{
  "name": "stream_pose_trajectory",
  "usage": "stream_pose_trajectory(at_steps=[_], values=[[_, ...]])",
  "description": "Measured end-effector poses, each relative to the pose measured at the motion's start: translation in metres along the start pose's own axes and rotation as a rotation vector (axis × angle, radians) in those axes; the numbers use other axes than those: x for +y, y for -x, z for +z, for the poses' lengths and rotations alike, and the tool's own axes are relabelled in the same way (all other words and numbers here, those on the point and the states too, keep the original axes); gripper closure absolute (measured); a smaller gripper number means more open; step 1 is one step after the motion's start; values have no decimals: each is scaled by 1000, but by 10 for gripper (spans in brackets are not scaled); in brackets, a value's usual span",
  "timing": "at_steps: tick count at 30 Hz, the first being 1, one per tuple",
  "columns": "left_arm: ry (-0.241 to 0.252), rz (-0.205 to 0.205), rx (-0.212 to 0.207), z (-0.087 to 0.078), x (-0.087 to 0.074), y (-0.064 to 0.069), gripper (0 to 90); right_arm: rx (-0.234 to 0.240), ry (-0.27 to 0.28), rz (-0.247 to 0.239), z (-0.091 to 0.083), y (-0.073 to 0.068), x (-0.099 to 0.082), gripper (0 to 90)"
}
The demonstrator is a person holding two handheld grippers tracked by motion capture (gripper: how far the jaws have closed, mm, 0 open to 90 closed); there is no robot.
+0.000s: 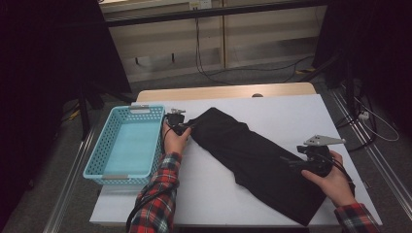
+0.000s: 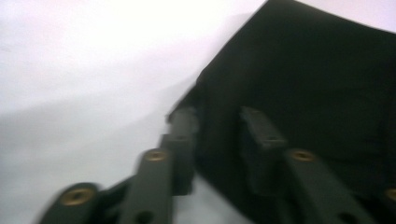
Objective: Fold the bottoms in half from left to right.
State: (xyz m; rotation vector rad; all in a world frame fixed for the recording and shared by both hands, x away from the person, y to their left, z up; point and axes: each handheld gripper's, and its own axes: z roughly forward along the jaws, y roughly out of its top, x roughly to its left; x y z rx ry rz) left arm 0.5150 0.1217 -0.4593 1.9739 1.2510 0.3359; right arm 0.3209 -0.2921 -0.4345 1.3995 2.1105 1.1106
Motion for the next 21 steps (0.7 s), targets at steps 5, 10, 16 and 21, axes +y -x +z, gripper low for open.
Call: stream_pose_trajectory(at_steps=[5,10,16,21], values=[[-31,19,-4,1,5,7,819,10,-2,-4,1,-1,1,204],[-18,-6,-7,-5,11,6,841,17,-4,-8,0,-2,0,198],[18,-20,-12,-22,29,-2,847,21,-5,-5,0,0,-1,192],[30,-5,7,-35,47,-5,852,26,3,-4,-1,-1,1,185]])
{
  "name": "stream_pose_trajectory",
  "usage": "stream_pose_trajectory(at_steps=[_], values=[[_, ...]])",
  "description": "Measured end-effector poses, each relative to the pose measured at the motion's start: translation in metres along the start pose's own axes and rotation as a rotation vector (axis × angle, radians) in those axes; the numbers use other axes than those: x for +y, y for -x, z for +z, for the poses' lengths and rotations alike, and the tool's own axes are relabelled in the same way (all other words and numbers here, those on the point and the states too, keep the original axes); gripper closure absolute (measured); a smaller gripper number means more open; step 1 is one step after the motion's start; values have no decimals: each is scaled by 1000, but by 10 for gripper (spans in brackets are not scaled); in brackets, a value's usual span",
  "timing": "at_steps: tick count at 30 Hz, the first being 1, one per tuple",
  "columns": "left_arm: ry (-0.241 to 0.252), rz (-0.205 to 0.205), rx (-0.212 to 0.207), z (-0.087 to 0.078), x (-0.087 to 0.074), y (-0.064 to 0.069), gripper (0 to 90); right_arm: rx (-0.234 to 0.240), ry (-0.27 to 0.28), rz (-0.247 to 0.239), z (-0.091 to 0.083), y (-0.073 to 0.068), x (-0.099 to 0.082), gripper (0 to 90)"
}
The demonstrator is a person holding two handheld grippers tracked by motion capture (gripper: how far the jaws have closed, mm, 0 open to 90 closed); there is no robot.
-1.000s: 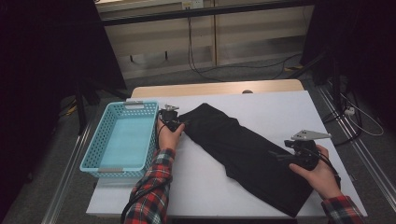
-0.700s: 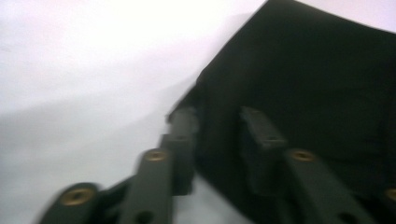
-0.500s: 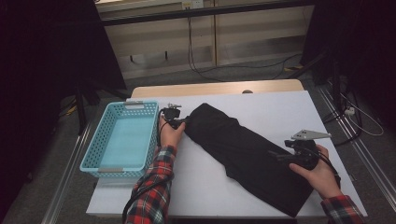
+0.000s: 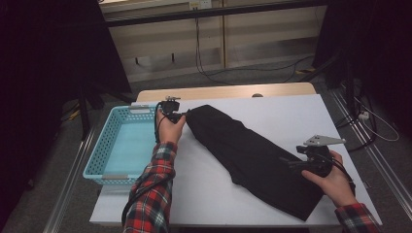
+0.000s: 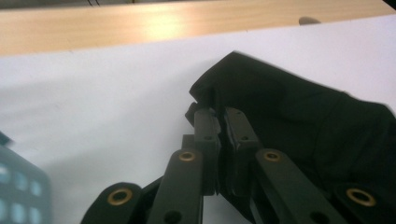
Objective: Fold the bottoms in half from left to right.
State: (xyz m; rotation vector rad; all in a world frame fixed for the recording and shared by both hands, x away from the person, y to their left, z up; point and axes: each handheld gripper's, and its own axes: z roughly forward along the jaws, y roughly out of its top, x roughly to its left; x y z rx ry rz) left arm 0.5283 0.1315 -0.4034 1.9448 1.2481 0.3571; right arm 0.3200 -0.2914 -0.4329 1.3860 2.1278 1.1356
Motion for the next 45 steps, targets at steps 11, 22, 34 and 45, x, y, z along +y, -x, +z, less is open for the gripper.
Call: stream_pose_trajectory(at_steps=[11,22,34,45], values=[[31,14,60,-25,22,-21,855,9,2,1,-1,0,0,174],[41,7,37,-29,22,-21,856,21,1,-1,1,-3,2,166],[62,55,-115,-28,18,15,858,29,-8,-9,4,-6,2,163],[71,115,-253,-22,-4,52,858,28,-12,-11,4,-7,1,162]])
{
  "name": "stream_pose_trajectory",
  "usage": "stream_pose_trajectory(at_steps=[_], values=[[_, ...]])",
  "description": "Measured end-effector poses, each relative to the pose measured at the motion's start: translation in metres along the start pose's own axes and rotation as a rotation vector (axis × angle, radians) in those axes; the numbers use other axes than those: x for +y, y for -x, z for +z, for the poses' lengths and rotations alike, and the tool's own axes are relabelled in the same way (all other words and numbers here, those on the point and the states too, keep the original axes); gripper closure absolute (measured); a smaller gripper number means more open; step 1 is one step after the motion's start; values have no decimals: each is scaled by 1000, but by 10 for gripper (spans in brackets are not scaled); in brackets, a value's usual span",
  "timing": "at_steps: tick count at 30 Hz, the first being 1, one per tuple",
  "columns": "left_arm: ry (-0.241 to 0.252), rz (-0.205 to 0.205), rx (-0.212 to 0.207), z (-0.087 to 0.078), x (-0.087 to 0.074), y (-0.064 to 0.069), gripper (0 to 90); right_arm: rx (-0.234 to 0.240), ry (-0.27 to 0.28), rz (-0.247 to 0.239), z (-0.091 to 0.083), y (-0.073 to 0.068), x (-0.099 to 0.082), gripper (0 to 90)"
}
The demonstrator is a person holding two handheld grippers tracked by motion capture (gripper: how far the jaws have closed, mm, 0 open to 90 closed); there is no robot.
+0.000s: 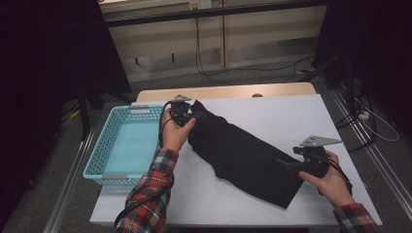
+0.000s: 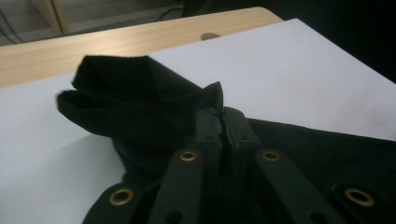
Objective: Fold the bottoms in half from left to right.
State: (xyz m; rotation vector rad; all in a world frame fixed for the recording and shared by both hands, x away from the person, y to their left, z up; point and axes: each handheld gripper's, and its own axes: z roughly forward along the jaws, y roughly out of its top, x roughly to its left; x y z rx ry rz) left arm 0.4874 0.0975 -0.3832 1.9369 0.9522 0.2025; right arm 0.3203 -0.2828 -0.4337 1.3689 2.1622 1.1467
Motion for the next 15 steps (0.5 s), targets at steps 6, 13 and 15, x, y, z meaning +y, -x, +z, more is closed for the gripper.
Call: stream_pose_trajectory(at_steps=[6,13,15], values=[[-12,25,-36,5,-11,11,859,-2,-2,-2,1,-1,0,162],[-10,22,-58,7,-18,14,859,1,-5,-7,2,-2,0,162],[-11,17,-64,7,-20,15,859,0,-4,-7,2,-2,1,162]])
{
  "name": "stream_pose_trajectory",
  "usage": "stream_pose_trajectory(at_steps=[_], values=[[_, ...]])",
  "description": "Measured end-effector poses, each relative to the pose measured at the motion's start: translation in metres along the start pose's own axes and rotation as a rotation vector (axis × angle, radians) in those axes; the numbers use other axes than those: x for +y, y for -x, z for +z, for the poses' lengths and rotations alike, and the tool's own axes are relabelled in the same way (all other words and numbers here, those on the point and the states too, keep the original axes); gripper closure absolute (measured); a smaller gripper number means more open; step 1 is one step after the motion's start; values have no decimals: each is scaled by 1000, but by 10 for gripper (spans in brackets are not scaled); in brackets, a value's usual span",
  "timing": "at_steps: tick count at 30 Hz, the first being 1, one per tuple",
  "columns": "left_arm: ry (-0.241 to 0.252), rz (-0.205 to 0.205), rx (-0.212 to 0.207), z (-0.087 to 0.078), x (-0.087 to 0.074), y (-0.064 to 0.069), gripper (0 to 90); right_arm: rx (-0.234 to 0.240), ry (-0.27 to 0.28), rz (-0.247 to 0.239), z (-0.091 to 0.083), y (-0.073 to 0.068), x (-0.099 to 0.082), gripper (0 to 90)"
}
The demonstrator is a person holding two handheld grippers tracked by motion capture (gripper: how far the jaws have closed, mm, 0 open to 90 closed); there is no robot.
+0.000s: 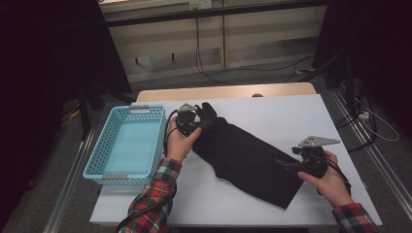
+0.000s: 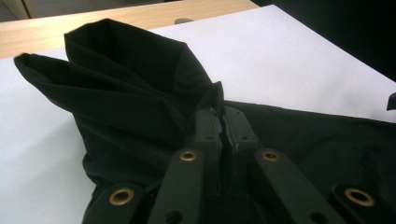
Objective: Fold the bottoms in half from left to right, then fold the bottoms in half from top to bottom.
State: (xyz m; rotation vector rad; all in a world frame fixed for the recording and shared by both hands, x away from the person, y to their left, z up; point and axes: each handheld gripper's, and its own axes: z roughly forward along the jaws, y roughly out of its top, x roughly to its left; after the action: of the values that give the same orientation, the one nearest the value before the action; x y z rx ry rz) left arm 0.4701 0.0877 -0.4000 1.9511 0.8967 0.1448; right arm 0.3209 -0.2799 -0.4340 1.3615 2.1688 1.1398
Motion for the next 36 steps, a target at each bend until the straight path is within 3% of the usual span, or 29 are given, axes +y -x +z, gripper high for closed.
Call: stream_pose_trajectory(at_steps=[15,28,36], values=[[-10,21,-37,6,-10,12,858,3,2,0,1,-1,1,161],[-48,63,-34,17,-15,23,858,-7,9,-4,-4,1,-2,160],[-46,68,-32,17,-18,22,858,-4,2,-9,-2,-1,-2,160]])
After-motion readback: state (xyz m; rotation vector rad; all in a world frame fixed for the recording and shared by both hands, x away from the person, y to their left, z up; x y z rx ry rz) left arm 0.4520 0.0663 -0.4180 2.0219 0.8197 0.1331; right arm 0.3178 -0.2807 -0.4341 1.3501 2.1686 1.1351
